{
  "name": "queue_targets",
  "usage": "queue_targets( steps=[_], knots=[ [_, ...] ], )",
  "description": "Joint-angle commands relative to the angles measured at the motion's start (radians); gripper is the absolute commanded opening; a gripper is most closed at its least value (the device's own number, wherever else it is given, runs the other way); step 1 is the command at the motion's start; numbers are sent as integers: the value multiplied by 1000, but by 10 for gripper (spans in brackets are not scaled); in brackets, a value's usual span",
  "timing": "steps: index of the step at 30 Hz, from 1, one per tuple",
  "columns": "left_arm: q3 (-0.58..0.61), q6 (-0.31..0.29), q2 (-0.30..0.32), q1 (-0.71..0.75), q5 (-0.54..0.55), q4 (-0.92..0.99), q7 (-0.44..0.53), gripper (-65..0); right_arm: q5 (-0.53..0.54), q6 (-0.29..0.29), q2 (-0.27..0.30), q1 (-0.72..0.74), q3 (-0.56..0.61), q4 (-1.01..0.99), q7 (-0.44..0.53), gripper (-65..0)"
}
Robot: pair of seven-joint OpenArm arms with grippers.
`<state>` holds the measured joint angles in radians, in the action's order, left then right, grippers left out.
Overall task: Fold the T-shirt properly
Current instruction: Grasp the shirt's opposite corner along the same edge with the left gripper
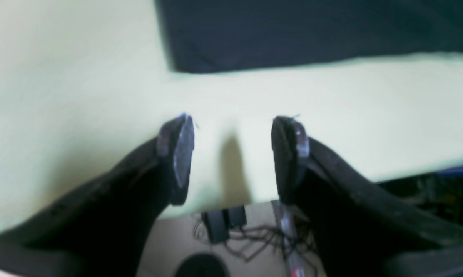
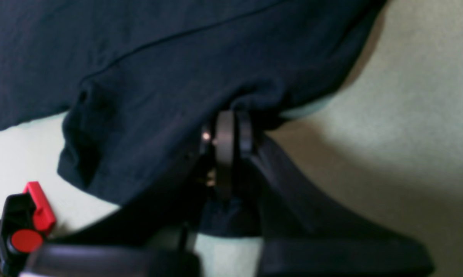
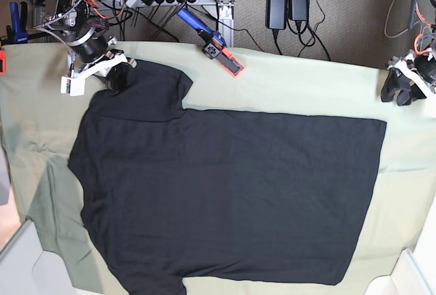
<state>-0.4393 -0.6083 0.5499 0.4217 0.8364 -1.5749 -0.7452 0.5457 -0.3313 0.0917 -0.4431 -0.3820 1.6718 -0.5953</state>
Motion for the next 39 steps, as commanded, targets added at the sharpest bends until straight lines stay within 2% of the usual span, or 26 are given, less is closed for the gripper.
queue_targets(
  steps=[1, 11, 24, 30, 32, 33, 36, 37, 39],
  knots=[
    [-10, -5, 21, -35, 21, 21, 21, -293, -34, -16, 5, -14, -1, 1, -58, -650],
    [76, -6, 18, -256, 46, 276, 6, -293, -34, -16, 5, -15, -1, 1, -58, -650],
    [180, -6, 9, -304, 45, 300, 7, -293, -34, -16, 5, -14, -1, 1, -60, -650],
    [191, -6, -16, -314, 6, 300, 16, -294, -33, -16, 5, -14, -1, 1, -60, -650],
    [191, -6, -25, -317, -5, 300, 16, -336, -33, -16, 5, -14, -1, 1, -60, -650],
    [192, -6, -29, -319, -9, 300, 16, -394, -33, -16, 5, -14, -1, 1, -60, -650],
    [192, -7, -38, -319, -47, 300, 55, -627, -34, -16, 5, -14, -1, 1, -60, -650],
    [192, -8, -38, -319, -63, 300, 65, -650, -34, -16, 5, -14, -1, 1, -60, -650],
    [191, -10, -37, -320, -99, 300, 69, -650, -34, -16, 5, -14, -1, 1, -60, -650]
  ],
)
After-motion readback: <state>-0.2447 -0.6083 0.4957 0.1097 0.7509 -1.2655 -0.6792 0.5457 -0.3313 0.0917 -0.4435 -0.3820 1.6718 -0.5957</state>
